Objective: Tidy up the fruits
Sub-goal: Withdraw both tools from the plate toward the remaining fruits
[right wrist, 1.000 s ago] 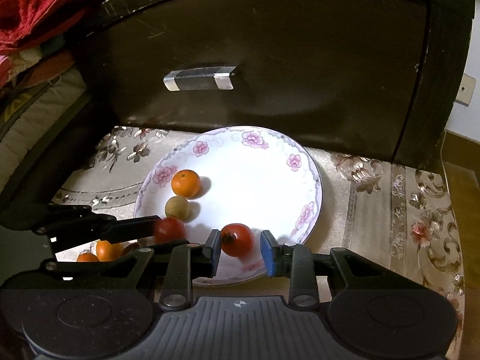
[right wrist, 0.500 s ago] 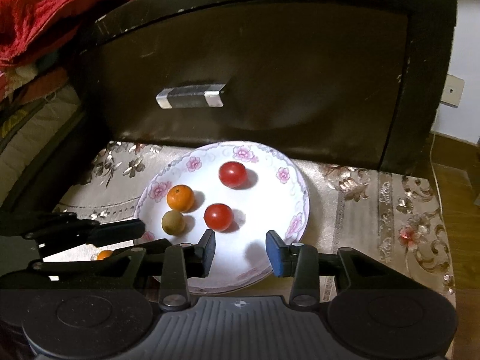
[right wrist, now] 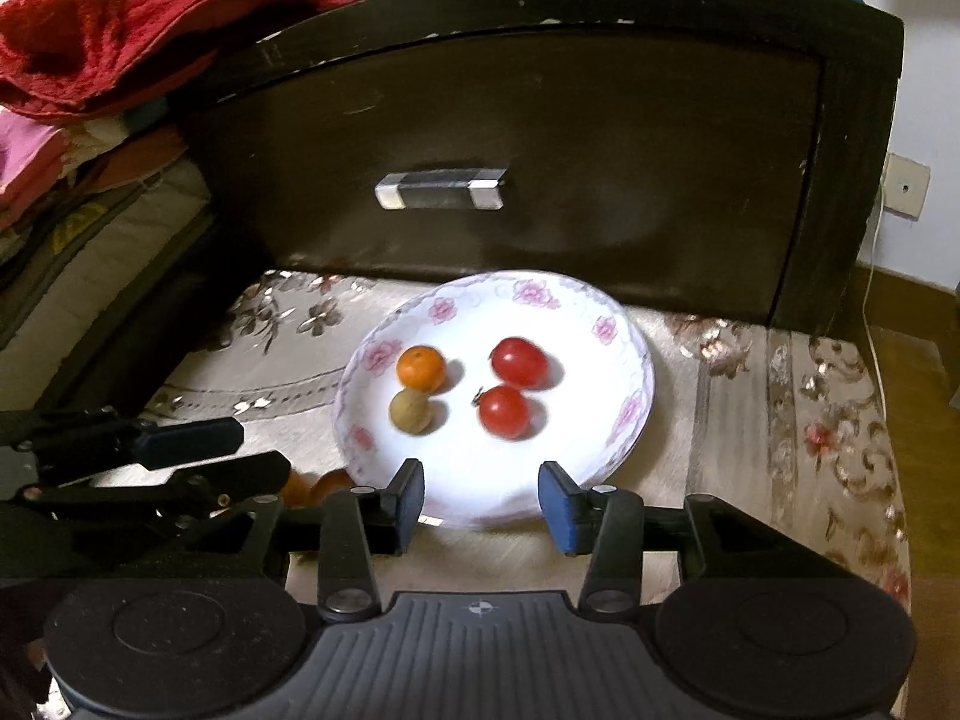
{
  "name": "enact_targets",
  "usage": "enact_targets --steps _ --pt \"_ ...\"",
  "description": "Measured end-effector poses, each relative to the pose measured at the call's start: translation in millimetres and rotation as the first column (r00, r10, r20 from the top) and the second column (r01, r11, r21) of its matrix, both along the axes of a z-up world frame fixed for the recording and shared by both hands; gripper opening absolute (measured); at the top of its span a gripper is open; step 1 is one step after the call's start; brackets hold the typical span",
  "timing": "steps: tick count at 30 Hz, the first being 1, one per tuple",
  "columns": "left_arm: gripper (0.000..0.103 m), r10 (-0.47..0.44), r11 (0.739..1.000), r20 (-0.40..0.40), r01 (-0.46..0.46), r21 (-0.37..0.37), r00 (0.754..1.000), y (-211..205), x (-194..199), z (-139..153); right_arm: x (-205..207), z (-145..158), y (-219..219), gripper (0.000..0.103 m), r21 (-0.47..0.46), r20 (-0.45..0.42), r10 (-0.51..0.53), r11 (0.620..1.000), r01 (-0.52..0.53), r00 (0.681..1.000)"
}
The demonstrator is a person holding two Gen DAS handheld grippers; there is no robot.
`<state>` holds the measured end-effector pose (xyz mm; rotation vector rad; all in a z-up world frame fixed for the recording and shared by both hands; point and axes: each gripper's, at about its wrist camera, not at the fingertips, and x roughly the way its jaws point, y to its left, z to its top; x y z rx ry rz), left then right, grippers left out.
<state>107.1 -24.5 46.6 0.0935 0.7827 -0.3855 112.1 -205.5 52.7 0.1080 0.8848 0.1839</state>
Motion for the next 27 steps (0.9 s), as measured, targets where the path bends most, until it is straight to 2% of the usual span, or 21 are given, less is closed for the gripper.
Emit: enact_targets --steps 9,16,27 --pt "0.038 -0.003 0.999 -0.043 0.005 0.044 0.999 26.0 -22.7 -3.6 -21.8 -6.6 25.5 0.043 -0.01 -0.032 0.054 0.998 -0.055 0.998" --pt "0.038 0.013 0.998 -0.09 -0.007 0.067 0.996 42.9 -24.3 -26.5 -18.9 -21.2 39.6 0.043 -0.012 -0.069 0.082 0.996 -0.083 0.994" --pt "0.038 -0.027 0.995 -0.09 0.035 0.096 0.996 29.1 -10.4 -41.2 -8.9 -33.6 47.4 0.047 0.016 -0.061 0.109 0.994 -0.108 0.992"
